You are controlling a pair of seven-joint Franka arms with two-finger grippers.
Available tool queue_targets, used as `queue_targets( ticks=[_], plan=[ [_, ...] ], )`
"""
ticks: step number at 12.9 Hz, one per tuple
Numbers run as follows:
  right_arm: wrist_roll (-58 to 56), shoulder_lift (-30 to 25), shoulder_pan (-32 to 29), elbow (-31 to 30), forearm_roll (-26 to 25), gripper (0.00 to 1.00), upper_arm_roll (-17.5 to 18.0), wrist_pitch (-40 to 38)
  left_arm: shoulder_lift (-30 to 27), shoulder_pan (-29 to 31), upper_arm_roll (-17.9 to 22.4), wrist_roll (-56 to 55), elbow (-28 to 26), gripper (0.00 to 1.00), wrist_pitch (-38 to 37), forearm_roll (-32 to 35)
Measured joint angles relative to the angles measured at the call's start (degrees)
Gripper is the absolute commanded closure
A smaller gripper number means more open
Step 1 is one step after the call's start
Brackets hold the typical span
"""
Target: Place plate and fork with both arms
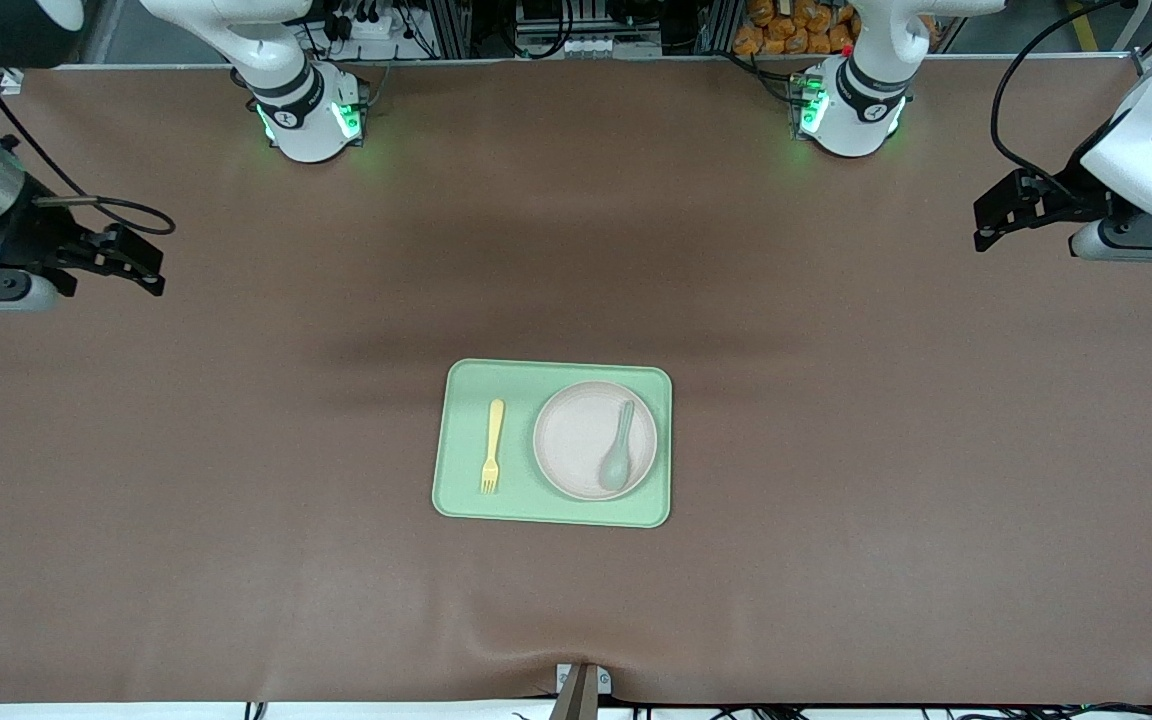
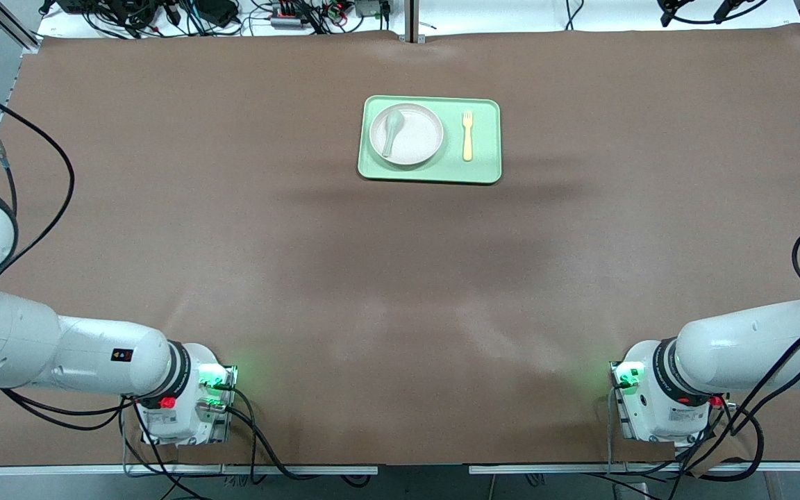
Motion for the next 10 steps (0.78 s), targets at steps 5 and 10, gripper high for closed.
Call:
queue_targets(
  ticks=[5, 10],
  plan=[
    [-0.05, 1.95, 0.23, 4.15, 0.07, 0.00, -0.14, 0.57, 0.00, 0.05, 0.03, 0.00, 0.00, 0.00, 0.00, 0.00],
    [-2.46, 4.11, 0.16, 8.28, 2.03, 0.00, -4.39, -2.69, 0.00, 0.30, 0.06, 0.00, 0.00, 0.00, 0.00, 0.00]
  ],
)
